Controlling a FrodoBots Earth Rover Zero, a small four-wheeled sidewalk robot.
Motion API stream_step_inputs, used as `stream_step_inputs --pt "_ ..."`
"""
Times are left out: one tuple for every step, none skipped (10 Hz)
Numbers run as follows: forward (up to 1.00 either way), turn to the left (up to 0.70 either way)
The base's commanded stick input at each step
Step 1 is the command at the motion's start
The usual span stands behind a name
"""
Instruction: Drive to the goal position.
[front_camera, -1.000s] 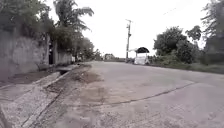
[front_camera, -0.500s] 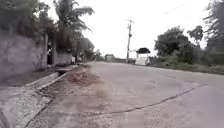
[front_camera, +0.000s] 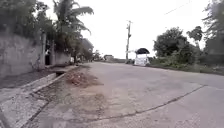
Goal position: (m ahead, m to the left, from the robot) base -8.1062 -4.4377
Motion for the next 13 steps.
stream_step_inputs --pt "0.00 0.00" --pt "0.00 0.00" --pt "0.00 0.00" --pt "0.00 0.00" --pt "0.00 0.00" --pt "0.00 0.00" --pt "0.00 0.00" --pt "-0.15 0.00" --pt "-0.52 0.00" --pt "-0.70 0.00" --pt "-0.70 0.00" --pt "-0.70 0.00" --pt "-0.70 0.00"
